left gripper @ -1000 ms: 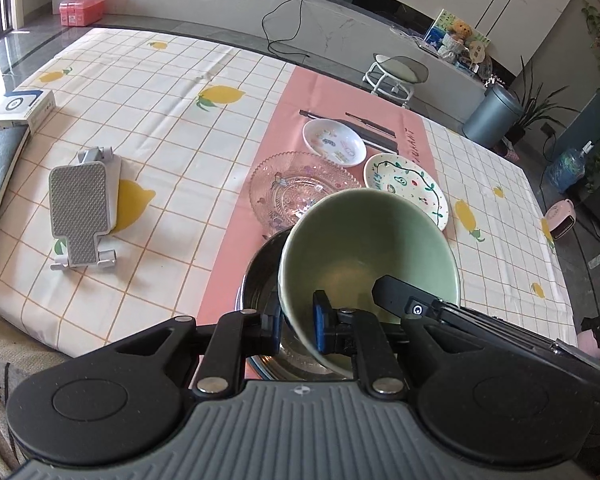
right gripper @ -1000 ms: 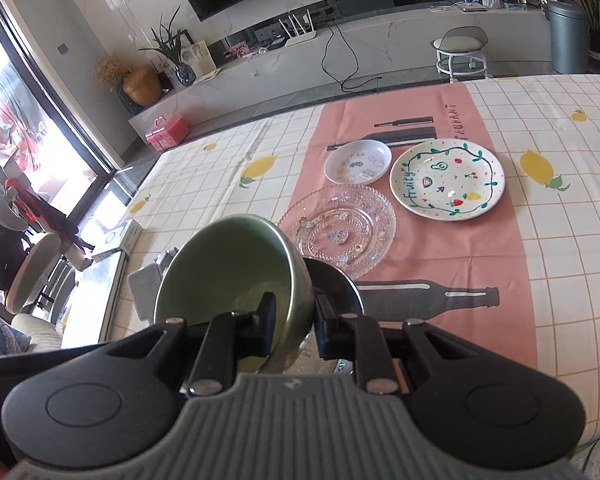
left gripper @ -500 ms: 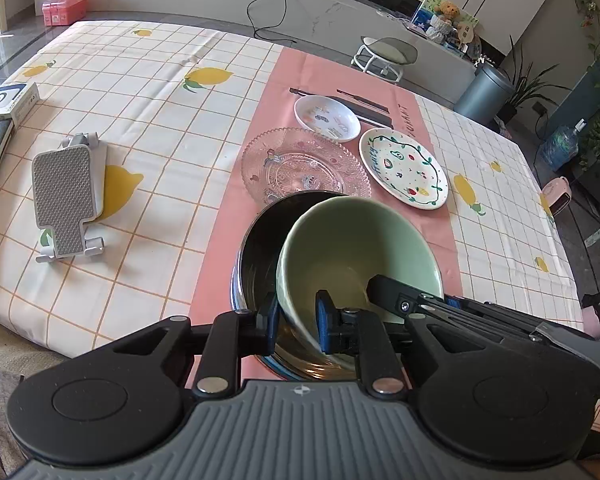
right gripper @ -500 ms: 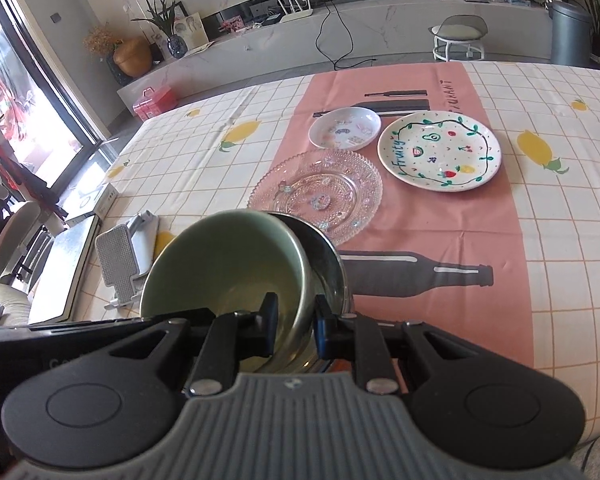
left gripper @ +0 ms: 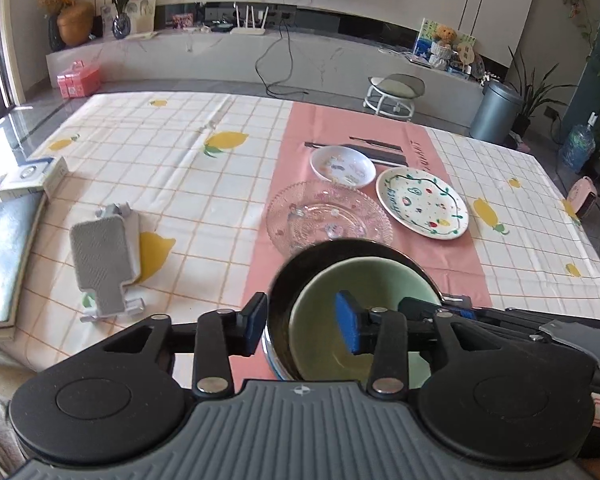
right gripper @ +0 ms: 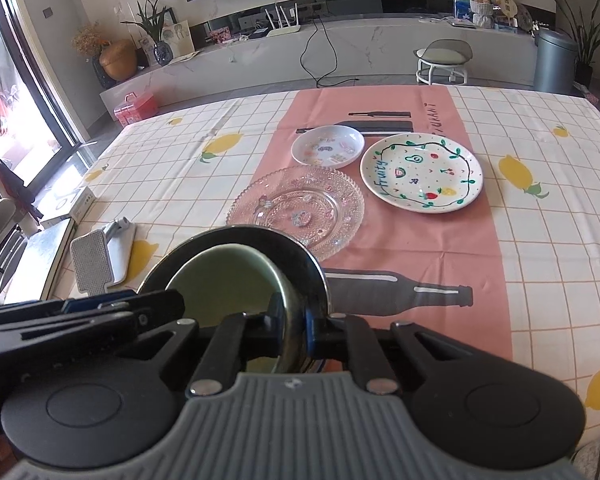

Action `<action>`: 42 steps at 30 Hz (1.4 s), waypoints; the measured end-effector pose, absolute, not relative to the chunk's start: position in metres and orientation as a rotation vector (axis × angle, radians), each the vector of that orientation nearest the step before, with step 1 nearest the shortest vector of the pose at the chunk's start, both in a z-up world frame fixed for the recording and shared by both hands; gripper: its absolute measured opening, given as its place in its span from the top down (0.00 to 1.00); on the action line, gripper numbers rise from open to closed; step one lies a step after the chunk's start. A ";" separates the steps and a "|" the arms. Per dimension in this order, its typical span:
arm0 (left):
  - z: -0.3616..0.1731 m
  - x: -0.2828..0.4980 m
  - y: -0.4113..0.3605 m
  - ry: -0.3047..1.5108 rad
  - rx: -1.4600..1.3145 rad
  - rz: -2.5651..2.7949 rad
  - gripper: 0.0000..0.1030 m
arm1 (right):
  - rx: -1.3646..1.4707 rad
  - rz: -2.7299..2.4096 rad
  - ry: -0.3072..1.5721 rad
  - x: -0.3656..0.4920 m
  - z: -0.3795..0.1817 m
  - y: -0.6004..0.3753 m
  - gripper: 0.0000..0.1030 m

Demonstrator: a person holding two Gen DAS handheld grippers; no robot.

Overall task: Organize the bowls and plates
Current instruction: 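Lower the green bowl into the steel bowls and open both grippers, then raise both grippers away from the stacked bowls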

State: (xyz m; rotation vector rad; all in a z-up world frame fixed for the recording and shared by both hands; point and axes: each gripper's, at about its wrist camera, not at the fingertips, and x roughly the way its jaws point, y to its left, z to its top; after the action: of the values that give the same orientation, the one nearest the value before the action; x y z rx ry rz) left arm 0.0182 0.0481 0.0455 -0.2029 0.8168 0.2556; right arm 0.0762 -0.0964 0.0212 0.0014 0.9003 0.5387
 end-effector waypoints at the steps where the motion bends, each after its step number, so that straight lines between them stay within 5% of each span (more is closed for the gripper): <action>1: 0.047 0.017 0.048 0.806 -0.188 0.263 0.43 | -0.008 0.540 0.899 0.076 0.022 -0.095 0.93; 8: 0.044 0.018 0.057 0.814 -0.196 0.245 0.40 | -0.054 0.531 0.882 0.075 0.022 -0.086 0.93; 14: 0.034 0.021 0.066 0.846 -0.221 0.265 0.40 | -0.152 0.551 0.793 0.066 0.032 -0.082 0.76; 19: 0.030 0.021 0.066 0.862 -0.222 0.248 0.39 | -0.176 0.547 0.743 0.065 0.038 -0.084 0.73; 25: 0.020 0.028 0.064 0.911 -0.212 0.238 0.38 | -0.144 0.511 0.733 0.072 0.039 -0.095 0.42; 34: 0.006 0.031 0.070 0.953 -0.266 0.218 0.36 | 0.000 0.535 1.037 0.100 -0.013 -0.100 0.48; 37: 0.003 0.031 0.079 0.969 -0.342 0.196 0.36 | 0.058 0.566 1.054 0.099 -0.016 -0.099 0.60; 42: 0.003 0.028 0.084 0.952 -0.357 0.211 0.38 | 0.052 0.548 1.035 0.094 -0.015 -0.091 0.61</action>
State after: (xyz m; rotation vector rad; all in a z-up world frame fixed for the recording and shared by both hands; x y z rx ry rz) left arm 0.0284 0.0836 0.0028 -0.3570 0.9517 0.2115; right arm 0.0937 -0.0906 -0.0150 0.0525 1.0351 0.5477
